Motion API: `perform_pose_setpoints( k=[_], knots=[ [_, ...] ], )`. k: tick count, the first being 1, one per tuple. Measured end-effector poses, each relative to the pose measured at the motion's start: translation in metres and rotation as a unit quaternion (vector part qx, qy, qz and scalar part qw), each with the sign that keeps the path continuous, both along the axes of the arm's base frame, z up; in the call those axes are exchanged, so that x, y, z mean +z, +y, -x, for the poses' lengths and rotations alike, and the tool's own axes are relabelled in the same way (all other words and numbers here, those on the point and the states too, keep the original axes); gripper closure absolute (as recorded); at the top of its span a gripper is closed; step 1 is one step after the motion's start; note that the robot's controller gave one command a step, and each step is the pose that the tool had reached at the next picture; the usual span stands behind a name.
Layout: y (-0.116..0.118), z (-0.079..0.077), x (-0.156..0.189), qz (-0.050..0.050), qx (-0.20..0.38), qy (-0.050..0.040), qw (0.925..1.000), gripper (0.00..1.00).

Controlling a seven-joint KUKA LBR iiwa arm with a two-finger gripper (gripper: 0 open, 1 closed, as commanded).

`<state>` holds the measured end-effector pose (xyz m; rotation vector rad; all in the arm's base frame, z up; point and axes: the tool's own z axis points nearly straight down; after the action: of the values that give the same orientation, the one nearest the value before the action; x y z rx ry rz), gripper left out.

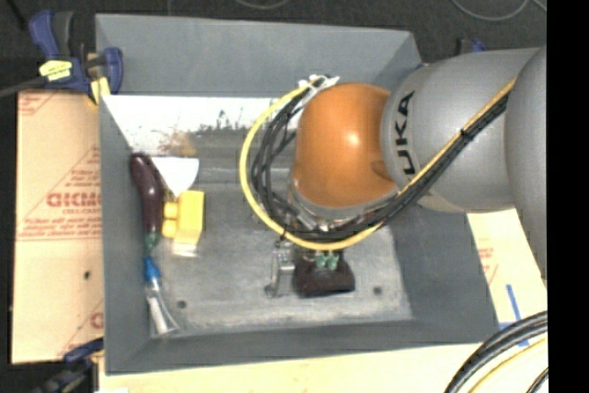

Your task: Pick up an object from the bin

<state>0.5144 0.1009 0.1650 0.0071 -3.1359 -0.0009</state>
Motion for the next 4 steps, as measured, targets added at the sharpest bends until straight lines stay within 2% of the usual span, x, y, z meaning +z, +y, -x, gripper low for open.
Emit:
perform_pose_setpoints(
  k=[1,2,3,4],
  knots=[
    [0.0,-0.002,0.004,-0.001,-0.001,-0.0039,1.0,0.0],
    [-0.017,0.005,-0.005,-0.001,0.027,-0.0054,0.9996,0.0],
    [-0.052,0.007,-0.025,0.0,0.037,-0.0032,0.9993,0.0],
    [-0.074,0.003,-0.08,-0.001,-0.001,-0.0061,1.0,1.0]
  ],
)
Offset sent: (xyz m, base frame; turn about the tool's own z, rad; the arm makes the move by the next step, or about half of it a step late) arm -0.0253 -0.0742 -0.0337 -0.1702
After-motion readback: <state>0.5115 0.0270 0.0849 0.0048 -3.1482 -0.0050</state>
